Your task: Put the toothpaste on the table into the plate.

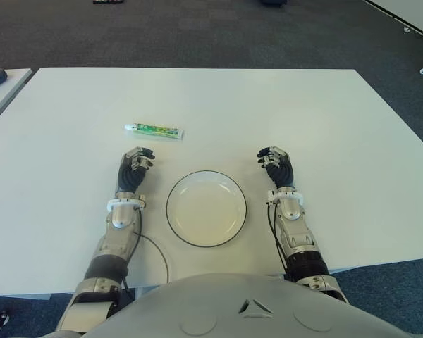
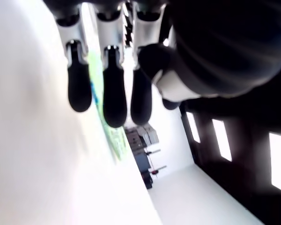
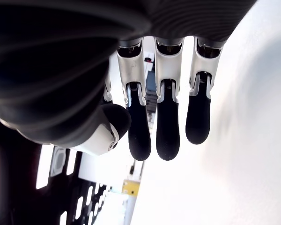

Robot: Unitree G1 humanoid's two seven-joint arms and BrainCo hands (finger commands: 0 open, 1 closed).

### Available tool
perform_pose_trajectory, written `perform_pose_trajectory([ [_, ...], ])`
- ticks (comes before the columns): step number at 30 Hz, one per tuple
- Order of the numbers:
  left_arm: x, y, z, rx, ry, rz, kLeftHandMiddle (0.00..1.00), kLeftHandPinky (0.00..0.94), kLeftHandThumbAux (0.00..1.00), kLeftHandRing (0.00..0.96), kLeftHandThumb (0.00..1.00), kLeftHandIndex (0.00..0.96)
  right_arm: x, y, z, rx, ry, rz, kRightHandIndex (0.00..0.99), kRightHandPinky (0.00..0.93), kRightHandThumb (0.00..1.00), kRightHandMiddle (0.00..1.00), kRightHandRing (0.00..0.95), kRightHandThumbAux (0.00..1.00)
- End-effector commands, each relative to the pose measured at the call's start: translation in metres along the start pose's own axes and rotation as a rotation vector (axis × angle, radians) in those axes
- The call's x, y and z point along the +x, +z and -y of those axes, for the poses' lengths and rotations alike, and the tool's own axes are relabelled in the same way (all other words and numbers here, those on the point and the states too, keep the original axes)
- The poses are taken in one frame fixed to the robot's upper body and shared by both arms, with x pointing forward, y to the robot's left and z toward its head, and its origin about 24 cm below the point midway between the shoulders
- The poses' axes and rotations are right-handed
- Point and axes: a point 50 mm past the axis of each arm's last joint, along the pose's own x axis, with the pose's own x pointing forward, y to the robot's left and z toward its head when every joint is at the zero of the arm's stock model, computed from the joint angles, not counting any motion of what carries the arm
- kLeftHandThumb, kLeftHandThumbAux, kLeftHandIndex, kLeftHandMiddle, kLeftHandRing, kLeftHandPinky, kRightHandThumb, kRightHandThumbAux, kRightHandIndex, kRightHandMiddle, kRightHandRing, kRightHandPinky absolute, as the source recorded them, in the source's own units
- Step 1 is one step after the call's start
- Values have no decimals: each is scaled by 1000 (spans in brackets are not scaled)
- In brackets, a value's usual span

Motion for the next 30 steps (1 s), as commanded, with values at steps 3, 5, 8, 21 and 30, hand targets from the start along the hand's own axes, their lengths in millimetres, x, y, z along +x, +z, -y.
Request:
perform_pose_trajectory([
  [3, 9, 9, -8, 177, -29, 64, 470, 431, 673, 474, 834, 414, 1, -1, -2, 0, 0, -16, 425, 485, 709, 476, 480, 731],
  [5, 19, 8, -15, 250, -24, 69, 454, 392, 675, 435, 810, 417, 1, -1, -3, 2, 1, -14, 425, 490, 709, 476, 482, 731],
  [8, 32, 10, -22, 334, -16, 66, 387, 330, 683, 355, 746, 421, 1, -1, -3, 5, 2, -13, 425, 502, 709, 480, 490, 731],
  [21, 75, 27, -38, 690, -3, 182, 172, 157, 302, 133, 672, 172, 1, -2, -4, 11, -1, -7, 425, 519, 708, 490, 507, 731],
  [30, 94, 40, -39, 804, -13, 259, 66, 148, 244, 70, 663, 57, 0, -2, -3, 22, -3, -8, 425, 530, 708, 494, 513, 731],
])
